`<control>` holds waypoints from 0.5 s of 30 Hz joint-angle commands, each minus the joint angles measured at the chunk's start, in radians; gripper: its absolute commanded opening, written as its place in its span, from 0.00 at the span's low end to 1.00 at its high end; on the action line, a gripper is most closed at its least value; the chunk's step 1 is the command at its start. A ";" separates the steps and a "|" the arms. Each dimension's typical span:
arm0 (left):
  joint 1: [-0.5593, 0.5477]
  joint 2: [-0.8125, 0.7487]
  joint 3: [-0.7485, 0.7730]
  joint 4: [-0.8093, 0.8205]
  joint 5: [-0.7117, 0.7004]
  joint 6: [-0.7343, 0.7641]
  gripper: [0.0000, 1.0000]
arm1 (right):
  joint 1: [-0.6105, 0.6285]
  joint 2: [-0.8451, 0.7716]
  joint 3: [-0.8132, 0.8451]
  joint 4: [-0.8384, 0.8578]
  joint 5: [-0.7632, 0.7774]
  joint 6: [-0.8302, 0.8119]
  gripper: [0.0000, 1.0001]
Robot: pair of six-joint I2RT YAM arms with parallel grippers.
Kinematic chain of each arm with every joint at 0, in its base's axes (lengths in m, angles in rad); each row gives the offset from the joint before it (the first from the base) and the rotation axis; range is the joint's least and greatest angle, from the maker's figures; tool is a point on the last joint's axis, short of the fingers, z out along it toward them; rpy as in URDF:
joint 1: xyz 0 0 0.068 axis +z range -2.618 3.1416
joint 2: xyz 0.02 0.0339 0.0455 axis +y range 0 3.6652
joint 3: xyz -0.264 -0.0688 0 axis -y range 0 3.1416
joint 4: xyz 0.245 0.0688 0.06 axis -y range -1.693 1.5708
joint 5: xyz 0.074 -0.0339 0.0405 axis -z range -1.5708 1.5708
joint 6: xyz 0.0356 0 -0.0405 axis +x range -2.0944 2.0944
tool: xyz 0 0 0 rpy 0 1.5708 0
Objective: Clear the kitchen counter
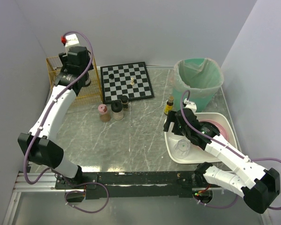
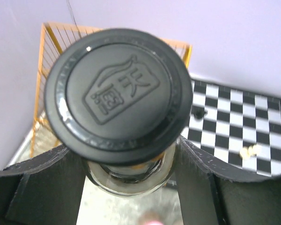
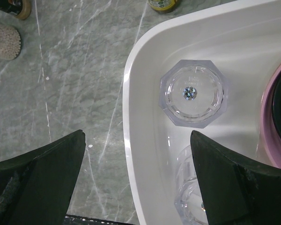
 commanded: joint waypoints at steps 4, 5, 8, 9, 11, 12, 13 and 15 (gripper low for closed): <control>0.057 0.044 0.127 0.184 0.079 0.088 0.01 | -0.016 -0.012 0.001 0.030 0.007 0.008 0.99; 0.065 0.056 0.134 0.196 0.095 0.091 0.01 | -0.016 -0.015 0.001 0.027 0.009 0.011 0.99; 0.077 0.082 0.131 0.245 0.123 0.101 0.01 | -0.018 -0.030 -0.007 0.018 0.016 0.016 1.00; 0.080 0.090 0.128 0.260 0.128 0.102 0.01 | -0.018 -0.035 -0.010 0.015 0.022 0.019 1.00; 0.087 0.112 0.127 0.287 0.141 0.111 0.01 | -0.019 -0.050 -0.016 0.010 0.028 0.022 1.00; 0.088 0.125 0.128 0.297 0.140 0.113 0.01 | -0.021 -0.054 -0.019 0.007 0.032 0.022 0.99; 0.091 0.135 0.127 0.313 0.142 0.116 0.00 | -0.021 -0.057 -0.020 0.006 0.033 0.023 1.00; 0.097 0.150 0.124 0.334 0.157 0.111 0.01 | -0.024 -0.061 -0.023 0.002 0.035 0.023 0.99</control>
